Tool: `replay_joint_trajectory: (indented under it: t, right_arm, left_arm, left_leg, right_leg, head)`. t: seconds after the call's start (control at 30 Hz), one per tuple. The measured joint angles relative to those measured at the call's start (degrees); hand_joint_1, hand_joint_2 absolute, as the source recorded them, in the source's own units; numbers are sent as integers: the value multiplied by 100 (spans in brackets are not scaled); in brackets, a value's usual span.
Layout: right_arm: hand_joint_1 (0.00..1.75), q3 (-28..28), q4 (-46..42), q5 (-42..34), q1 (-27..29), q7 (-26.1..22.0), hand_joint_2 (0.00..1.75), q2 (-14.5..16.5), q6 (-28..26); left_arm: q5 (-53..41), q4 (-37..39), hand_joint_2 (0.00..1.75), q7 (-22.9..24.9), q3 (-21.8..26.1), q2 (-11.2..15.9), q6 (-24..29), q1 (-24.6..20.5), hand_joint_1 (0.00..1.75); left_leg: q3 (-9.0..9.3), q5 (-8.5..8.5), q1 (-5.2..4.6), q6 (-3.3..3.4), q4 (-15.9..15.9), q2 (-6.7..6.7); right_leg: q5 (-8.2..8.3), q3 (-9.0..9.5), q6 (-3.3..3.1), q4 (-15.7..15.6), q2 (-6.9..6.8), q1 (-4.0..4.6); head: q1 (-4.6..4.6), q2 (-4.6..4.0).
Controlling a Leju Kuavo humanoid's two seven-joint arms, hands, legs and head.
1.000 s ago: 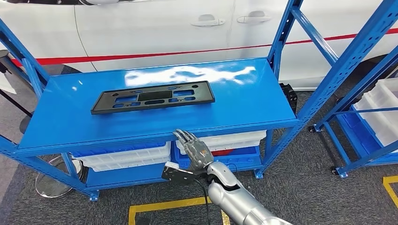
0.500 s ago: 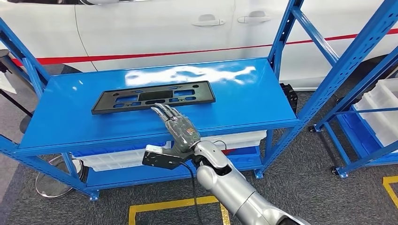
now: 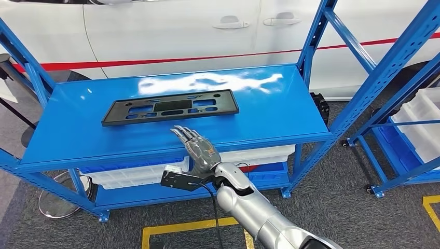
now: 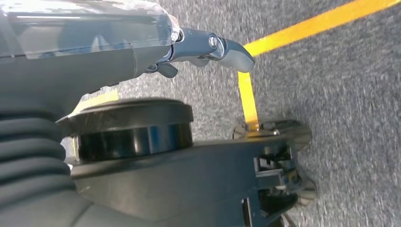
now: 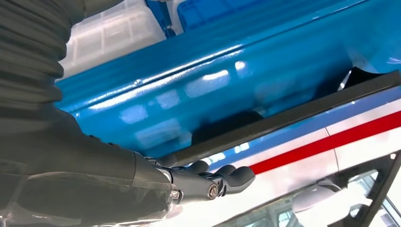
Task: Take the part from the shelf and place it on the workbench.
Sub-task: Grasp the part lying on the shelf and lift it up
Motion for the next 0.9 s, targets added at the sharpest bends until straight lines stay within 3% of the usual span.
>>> replay_joint_trajectory:
  t: [0.1, 0.17, 0.2, 0.27, 0.33, 0.4, 0.47, 0.5, 0.53, 0.6, 0.67, 0.7, 0.73, 0.77, 0.8, 0.83, 0.87, 0.9]
  right_arm:
    - [0, 0, 67, -27, 13, -39, 175, -19, -3]
    - [0, 2, 87, 39, 72, -49, 175, -43, -11]
    - [0, 3, 89, 81, 125, -49, 175, -62, -19]
    - [0, 7, 87, 127, 267, -48, 175, -110, -31]
    - [0, 14, 87, 142, 404, -46, 175, -147, -20]
    - [0, 34, 79, 175, 472, -46, 175, -156, -2]
    - [0, 65, 58, 234, 496, -44, 175, -167, 7]
    - [0, 81, 33, 267, 507, -35, 175, -173, 10]
    - [0, 93, -16, 290, 519, -19, 175, -179, 17]
    - [0, 105, -198, 321, 514, 25, 175, -176, 38]
    - [0, 105, -406, 334, 487, 55, 175, -163, 70]
    - [0, 105, -487, 354, 478, 67, 175, -157, 101]
    - [0, 108, -549, 389, 477, 85, 175, -157, 134]
    - [0, 113, -612, 419, 475, 107, 175, -158, 177]
    - [0, 118, -693, 416, 472, 127, 175, -158, 251]
    - [0, 122, -792, 357, 458, 139, 175, -160, 358]
    - [0, 125, -904, 244, 428, 145, 175, -162, 506]
    - [0, 125, -1032, 85, 381, 160, 175, -167, 714]
  left_arm:
    - [245, 25, 0, -15, 32, -4, 134, 17, 0]
    - [643, 22, 0, -42, 2, -12, 531, 69, 0]
    - [910, 17, 0, -53, -57, -15, 732, 99, 0]
    - [1336, 8, 0, -61, -228, -11, 930, 132, 0]
    - [1602, 7, 0, -59, -389, -4, 969, 133, 0]
    - [1822, 7, 0, -58, -524, 2, 984, 124, 0]
    - [1982, 9, 0, -62, -636, 8, 989, 113, 0]
    - [2047, 10, 0, -65, -683, 11, 990, 104, 0]
    - [2102, 10, 0, -68, -726, 14, 990, 96, 0]
    - [2201, 7, 0, -79, -825, 17, 992, 70, 0]
    - [2273, 5, 0, -90, -925, 27, 990, 51, 0]
    - [2303, 5, 0, -95, -968, 32, 976, 44, 0]
    - [2333, 5, 0, -96, -1001, 38, 952, 40, 0]
    - [2366, 6, 0, -99, -1032, 42, 918, 36, 0]
    - [2406, 7, 0, -103, -1068, 45, 874, 33, 0]
    - [2448, 7, 0, -103, -1109, 51, 834, 32, 0]
    - [2495, 7, 0, -102, -1158, 57, 799, 34, 0]
    - [2546, 7, 0, -93, -1211, 65, 771, 40, 0]
  left_leg:
    - [9, -43, 19, 78, -67, -8]
    - [120, -88, 51, 162, -136, -8]
    - [184, -94, 59, 183, -156, -7]
    - [258, -132, 64, 192, -167, -13]
    - [352, -210, 77, 157, -166, -38]
    - [516, -342, 104, 102, -165, -57]
    - [693, -518, 120, 42, -157, -55]
    - [764, -605, 122, 4, -165, -52]
    - [835, -679, 125, -39, -199, -46]
    - [912, -635, 123, -124, -132, -32]
    - [692, -354, 131, -186, 418, -4]
    - [440, -269, 140, -210, 825, 10]
    - [150, -295, 153, -229, 1199, 26]
    - [-128, -483, 161, -253, 1463, 38]
    - [-365, -779, 169, -271, 1592, 47]
    - [-546, -1079, 175, -288, 1587, 55]
    - [-683, -1277, 179, -301, 1467, 60]
    - [-771, -1249, 180, -297, 1235, 64]
  right_leg:
    - [38, -10, 56, 78, 0, 3]
    - [0, -128, 87, 324, -3, 7]
    - [-83, -288, 95, 578, -5, 8]
    - [-301, -785, 112, 1269, -7, 3]
    - [-352, -1242, 128, 1679, -8, -3]
    - [-99, -1339, 130, 1346, -14, -15]
    - [486, -1213, 117, 602, -39, -24]
    - [687, -1158, 90, 354, -47, -11]
    - [810, -1123, 47, 225, -52, 6]
    - [689, -1017, -73, 200, -31, 28]
    - [585, -801, -163, 117, -20, 8]
    - [529, -663, -196, 65, -22, -3]
    - [469, -532, -215, 15, -32, -10]
    - [399, -400, -227, -25, -38, -16]
    - [319, -272, -231, -62, -31, -21]
    - [237, -150, -227, -88, -19, -28]
    - [148, -26, -218, -106, -2, -36]
    - [57, 94, -204, -114, 16, -44]
  head:
    - [-1, 1]
    - [3, 1]
    - [5, 1]
    - [7, 0]
    - [7, 0]
    - [7, 0]
    - [6, 0]
    - [7, 0]
    - [5, 1]
    - [6, 1]
    - [3, 1]
    - [-1, 1]
    - [-3, 1]
    - [-8, 1]
    - [-7, 1]
    - [-7, 1]
    - [-7, 0]
    - [-7, 0]
